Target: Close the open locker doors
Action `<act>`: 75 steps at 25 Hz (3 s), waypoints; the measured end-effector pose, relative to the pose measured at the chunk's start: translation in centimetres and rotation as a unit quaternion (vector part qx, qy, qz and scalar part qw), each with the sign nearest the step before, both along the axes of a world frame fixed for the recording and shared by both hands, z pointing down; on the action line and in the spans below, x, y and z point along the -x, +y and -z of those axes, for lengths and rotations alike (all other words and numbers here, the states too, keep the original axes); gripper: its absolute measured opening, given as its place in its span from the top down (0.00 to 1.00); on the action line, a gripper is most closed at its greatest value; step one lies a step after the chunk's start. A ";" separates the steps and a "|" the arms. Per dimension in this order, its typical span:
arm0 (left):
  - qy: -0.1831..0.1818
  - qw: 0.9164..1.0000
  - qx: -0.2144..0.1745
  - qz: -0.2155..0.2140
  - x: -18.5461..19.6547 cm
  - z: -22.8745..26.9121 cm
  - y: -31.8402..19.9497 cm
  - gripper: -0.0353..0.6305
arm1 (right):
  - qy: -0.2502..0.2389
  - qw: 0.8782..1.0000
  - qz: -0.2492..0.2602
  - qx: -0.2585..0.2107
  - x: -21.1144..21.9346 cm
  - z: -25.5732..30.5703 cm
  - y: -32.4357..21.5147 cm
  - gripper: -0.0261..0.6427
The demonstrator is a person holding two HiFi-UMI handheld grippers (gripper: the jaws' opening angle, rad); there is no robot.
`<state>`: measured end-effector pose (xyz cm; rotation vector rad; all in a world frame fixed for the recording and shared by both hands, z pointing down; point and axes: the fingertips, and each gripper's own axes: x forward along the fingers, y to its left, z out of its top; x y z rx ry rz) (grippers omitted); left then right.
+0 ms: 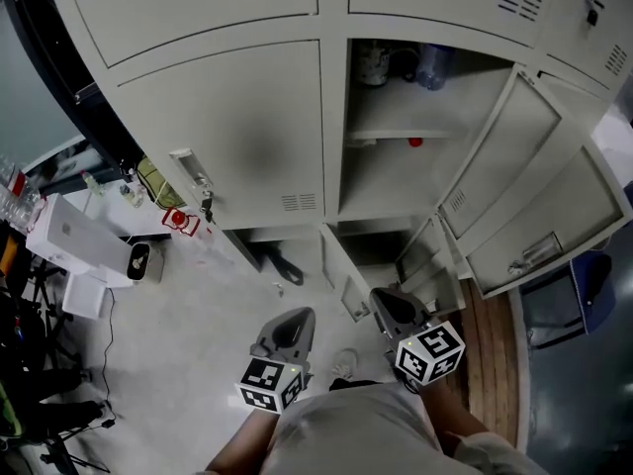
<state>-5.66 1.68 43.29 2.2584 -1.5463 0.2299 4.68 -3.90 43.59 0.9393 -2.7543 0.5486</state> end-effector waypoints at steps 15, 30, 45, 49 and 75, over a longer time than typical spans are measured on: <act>-0.009 1.000 0.010 0.026 0.1 -1.0 -3.4 0.93 | 0.055 0.998 -0.009 0.033 -4.7 -7.0 -5.9 0.92; -0.019 0.999 0.022 0.033 1.3 -1.8 -3.6 0.93 | 0.075 0.996 -0.003 0.058 -5.5 -10.7 -6.2 0.92; -0.016 0.999 0.029 -0.009 3.9 -2.0 -5.4 0.93 | 0.096 0.992 -0.023 0.082 -3.8 -12.7 -5.1 0.92; -0.013 0.999 0.030 -0.013 4.5 -2.1 -5.5 0.93 | 0.100 0.991 -0.029 0.088 -3.7 -13.0 -4.6 0.92; -0.004 0.999 0.035 0.014 8.7 -2.8 -4.4 0.93 | 0.108 0.988 0.062 0.095 4.5 -13.4 -0.5 0.92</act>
